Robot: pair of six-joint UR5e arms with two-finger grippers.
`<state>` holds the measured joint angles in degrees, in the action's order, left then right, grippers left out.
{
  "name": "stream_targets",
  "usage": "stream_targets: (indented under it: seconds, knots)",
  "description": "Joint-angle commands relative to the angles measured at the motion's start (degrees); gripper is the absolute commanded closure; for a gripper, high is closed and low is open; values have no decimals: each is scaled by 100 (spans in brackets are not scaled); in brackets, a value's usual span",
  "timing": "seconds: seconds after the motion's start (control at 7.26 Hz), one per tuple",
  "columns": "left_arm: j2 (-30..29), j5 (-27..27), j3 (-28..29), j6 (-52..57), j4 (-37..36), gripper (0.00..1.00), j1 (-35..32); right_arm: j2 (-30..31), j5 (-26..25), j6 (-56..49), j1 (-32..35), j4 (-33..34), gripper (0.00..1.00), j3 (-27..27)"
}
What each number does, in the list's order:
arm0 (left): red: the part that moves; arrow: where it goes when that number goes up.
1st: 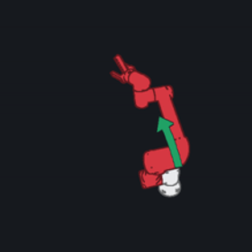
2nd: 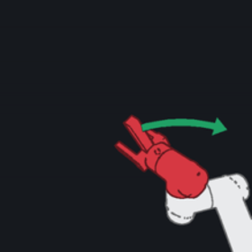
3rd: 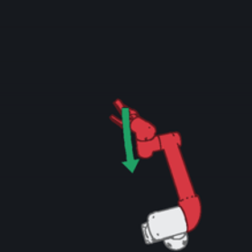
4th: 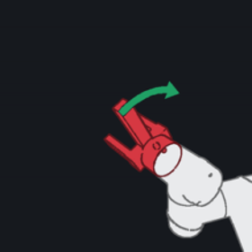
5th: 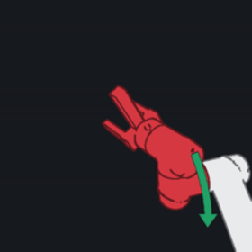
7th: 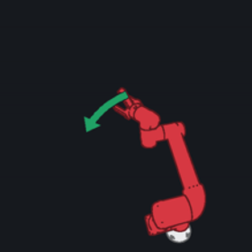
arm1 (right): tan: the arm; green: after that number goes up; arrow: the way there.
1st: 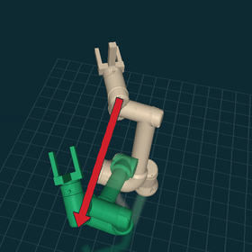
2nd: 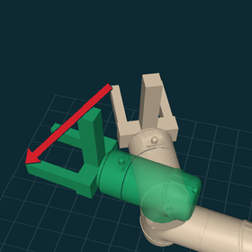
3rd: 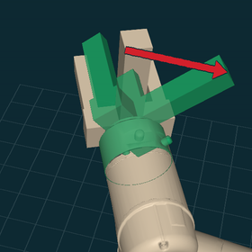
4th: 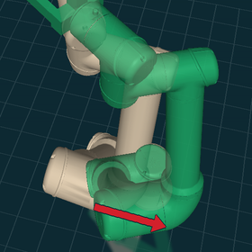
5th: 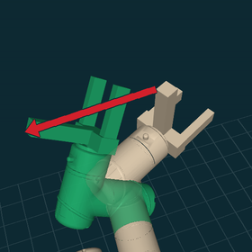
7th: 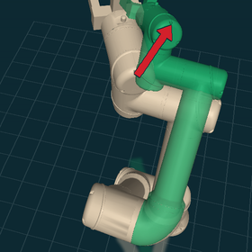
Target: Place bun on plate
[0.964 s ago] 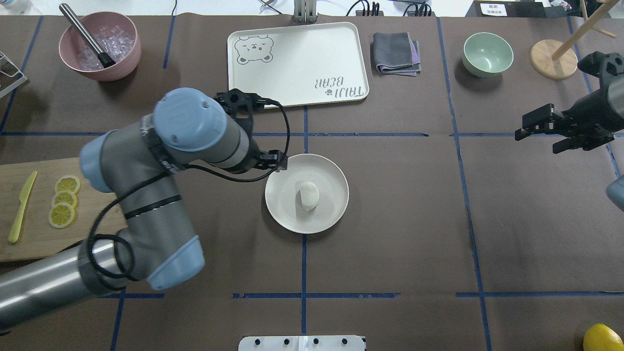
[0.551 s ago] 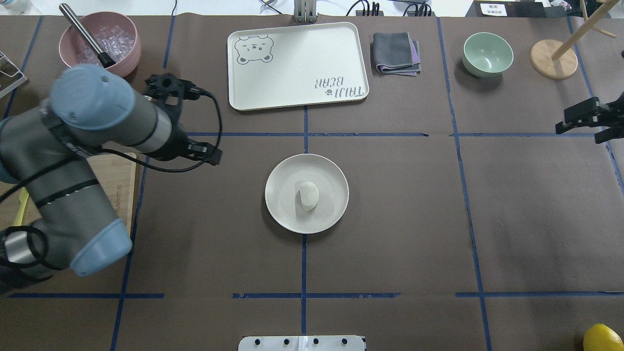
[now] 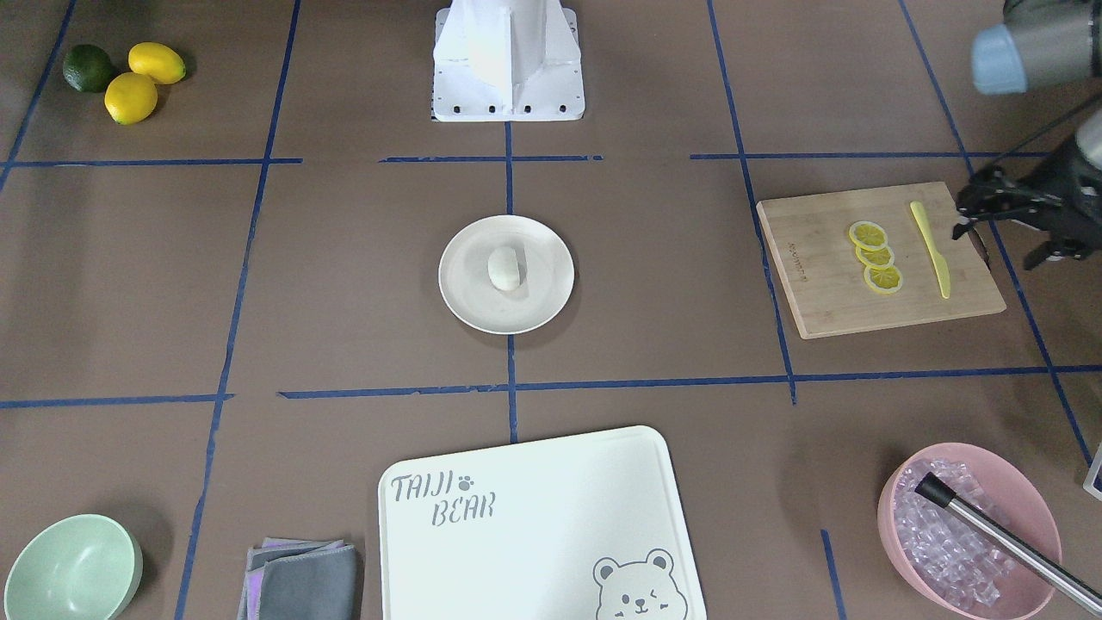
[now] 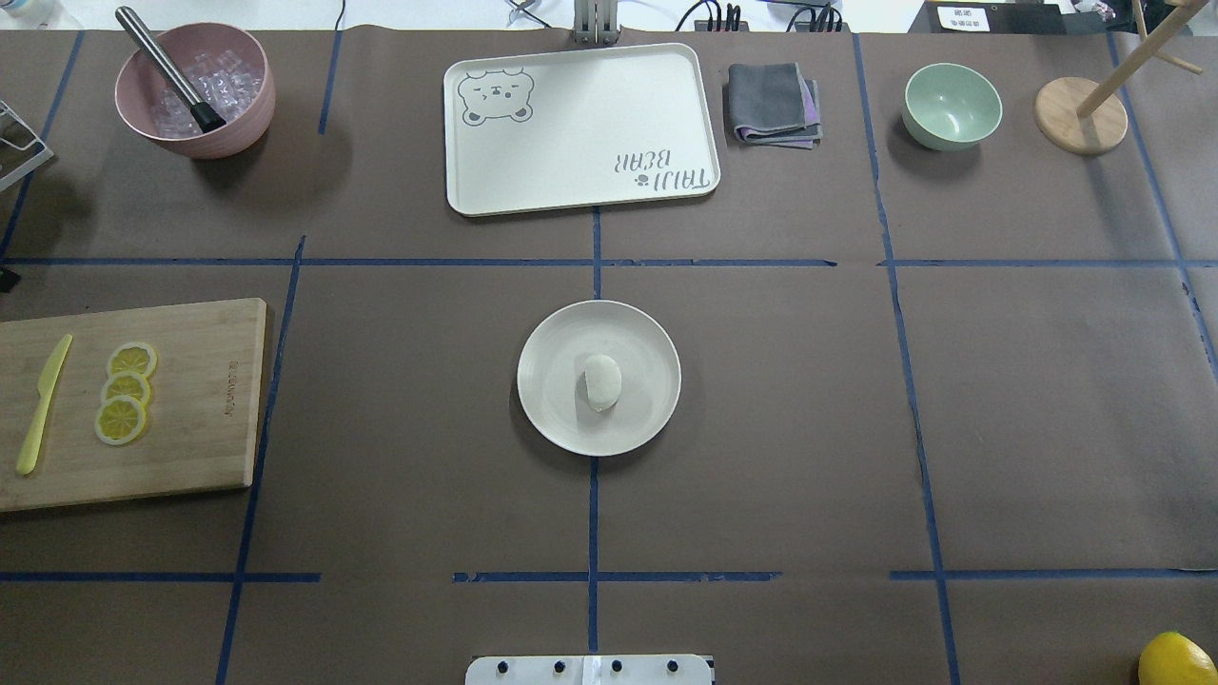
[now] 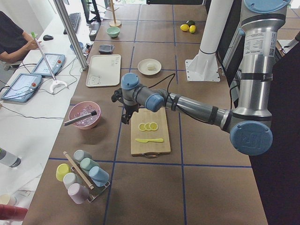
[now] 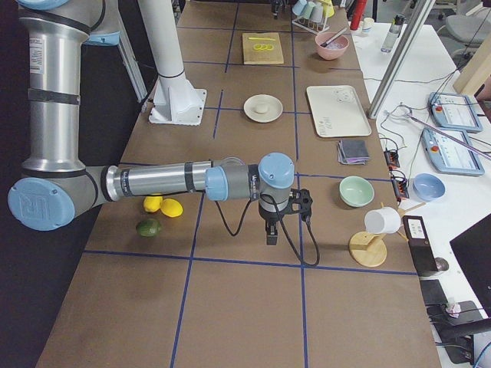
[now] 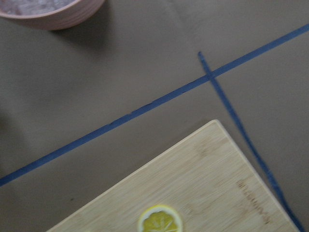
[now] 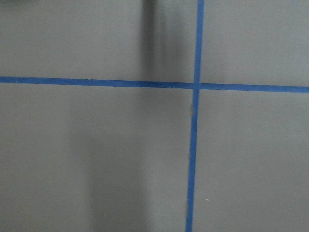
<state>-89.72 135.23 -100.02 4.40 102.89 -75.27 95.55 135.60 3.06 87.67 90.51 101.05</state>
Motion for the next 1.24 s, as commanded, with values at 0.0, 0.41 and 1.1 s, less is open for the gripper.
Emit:
stream_targets:
  seconds: [0.0,0.41,1.1]
  knots:
    - [-36,572,920,1394,-58,2,-1222,78,-34,-699,434,19,0,-261]
    - [-28,636,879,1344,-743,1,-1262,34,-166,-710,515,19,0,-262]
    - [437,601,538,1361,-621,0,-1341,60,-113,-710,550,168,0,-271]
